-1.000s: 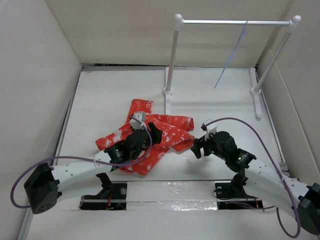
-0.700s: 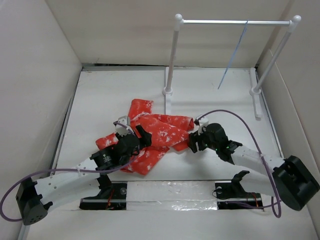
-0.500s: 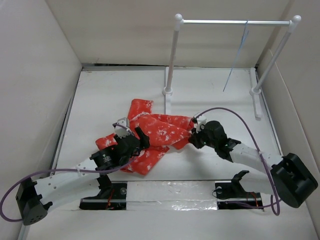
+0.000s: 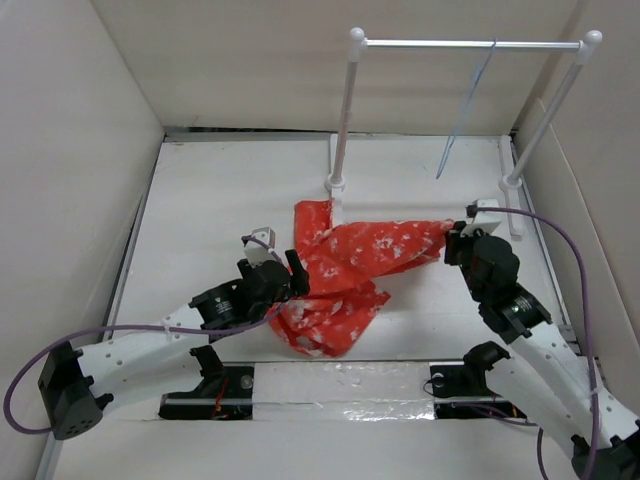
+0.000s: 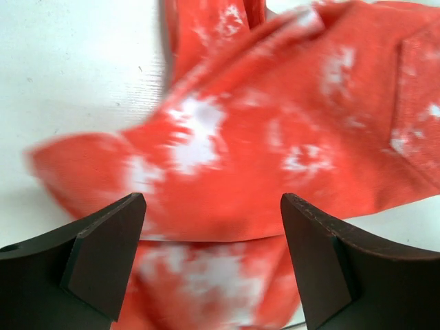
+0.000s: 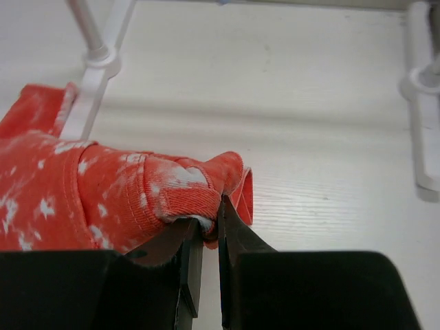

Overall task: Place the trousers on the hanger
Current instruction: Flatten out the trousers at the center of the board.

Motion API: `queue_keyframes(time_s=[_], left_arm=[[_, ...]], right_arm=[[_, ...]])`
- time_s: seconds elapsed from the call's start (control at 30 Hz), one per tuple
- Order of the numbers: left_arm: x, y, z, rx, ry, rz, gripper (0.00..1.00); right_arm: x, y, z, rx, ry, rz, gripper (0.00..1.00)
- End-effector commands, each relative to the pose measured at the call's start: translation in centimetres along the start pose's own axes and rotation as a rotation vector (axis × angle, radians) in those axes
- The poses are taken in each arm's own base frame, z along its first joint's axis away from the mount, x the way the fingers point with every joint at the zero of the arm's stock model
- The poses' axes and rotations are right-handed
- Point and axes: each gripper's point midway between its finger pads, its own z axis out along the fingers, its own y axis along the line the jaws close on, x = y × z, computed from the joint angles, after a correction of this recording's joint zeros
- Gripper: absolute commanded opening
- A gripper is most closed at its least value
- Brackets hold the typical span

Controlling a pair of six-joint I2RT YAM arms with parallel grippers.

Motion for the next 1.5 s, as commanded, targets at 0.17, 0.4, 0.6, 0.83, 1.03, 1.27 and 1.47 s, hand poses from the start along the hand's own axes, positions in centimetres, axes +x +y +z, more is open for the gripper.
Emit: queue_keyframes(time_s=[0.17, 0.4, 0.6, 0.83, 1.03, 1.27, 1.47], left_arm=[[0.6, 0.6, -1.4, -0.008, 0.069, 0.015, 0.81], [4.4, 2.6, -1.6, -0.02, 0.158, -0.091, 0.79], [5.7, 1.0, -0.3, 0.087, 0.163, -0.126, 0.75], [-5.4, 1.0, 4.2, 0.058, -0.157, -0.242, 0.0], [-18.8, 5.9, 2.3, 0.01, -0.433, -0.373, 0.0], [-26.4, 5.1, -6.0, 0.007, -0.652, -0.366, 0.0], [-29.9, 5.2, -12.3, -0.044, -0.775, -0.284, 0.0]], right_arm=[[-4.6, -6.0, -1.1, 0.232, -0.086, -0.002, 0.0], [-5.1, -4.8, -0.7, 0.157, -0.112, -0.001, 0.0], [-4.1, -2.9, 0.4, 0.062, -0.089, -0.011, 0.0], [-4.2, -0.8, -1.7, -0.055, -0.061, -0.083, 0.0], [-3.5, 6.6, -5.8, -0.38, 0.019, -0.141, 0.0], [-12.2, 13.9, -16.1, -0.861, -0.101, -0.092, 0.0], [-20.4, 10.6, -22.1, -0.943, -0.291, 0.004, 0.0]])
